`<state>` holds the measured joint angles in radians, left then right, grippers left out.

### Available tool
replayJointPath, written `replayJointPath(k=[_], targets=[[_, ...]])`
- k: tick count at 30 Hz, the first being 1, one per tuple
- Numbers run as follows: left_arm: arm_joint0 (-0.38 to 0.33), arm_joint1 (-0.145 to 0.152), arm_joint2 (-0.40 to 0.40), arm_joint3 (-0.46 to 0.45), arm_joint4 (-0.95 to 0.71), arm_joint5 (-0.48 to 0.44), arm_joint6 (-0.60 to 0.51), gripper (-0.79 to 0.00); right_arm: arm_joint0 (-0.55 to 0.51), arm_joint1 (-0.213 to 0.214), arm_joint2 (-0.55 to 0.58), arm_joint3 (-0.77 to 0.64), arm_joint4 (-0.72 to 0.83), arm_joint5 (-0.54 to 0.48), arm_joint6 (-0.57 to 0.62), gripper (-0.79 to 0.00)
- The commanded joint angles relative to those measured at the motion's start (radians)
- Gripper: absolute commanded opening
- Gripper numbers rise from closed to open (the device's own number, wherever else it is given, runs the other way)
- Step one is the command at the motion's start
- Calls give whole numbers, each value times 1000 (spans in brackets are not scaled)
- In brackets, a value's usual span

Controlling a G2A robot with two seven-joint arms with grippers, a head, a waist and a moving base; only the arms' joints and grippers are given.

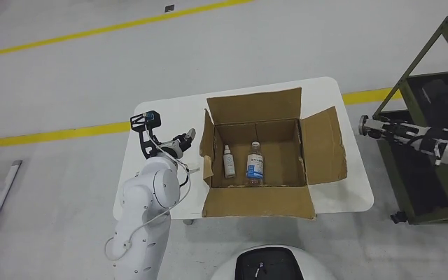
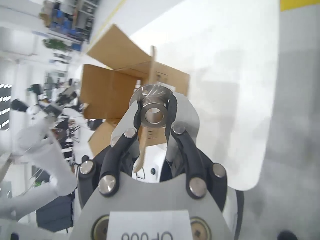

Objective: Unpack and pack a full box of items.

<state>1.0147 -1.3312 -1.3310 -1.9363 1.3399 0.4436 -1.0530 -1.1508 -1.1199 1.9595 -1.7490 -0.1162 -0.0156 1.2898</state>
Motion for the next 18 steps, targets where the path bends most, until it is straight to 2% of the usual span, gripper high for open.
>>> replayJointPath(k=[1, 4, 10, 16, 18], targets=[[0, 0, 0, 0, 0, 0, 0, 0, 7, 1, -17, 6, 117, -29, 34, -785], [0, 0, 0, 0, 0, 0, 0, 0, 37, 3, -90, 17, 172, -52, 67, -785], [0, 0, 0, 0, 0, 0, 0, 0, 137, -3, -352, 51, 58, -7, 31, -785], [0, 0, 0, 0, 0, 0, 0, 0, 311, -24, -724, 133, -355, 125, -1, -785], [0, 0, 0, 0, 0, 0, 0, 0, 361, -40, -831, 181, -416, 151, -29, -785]])
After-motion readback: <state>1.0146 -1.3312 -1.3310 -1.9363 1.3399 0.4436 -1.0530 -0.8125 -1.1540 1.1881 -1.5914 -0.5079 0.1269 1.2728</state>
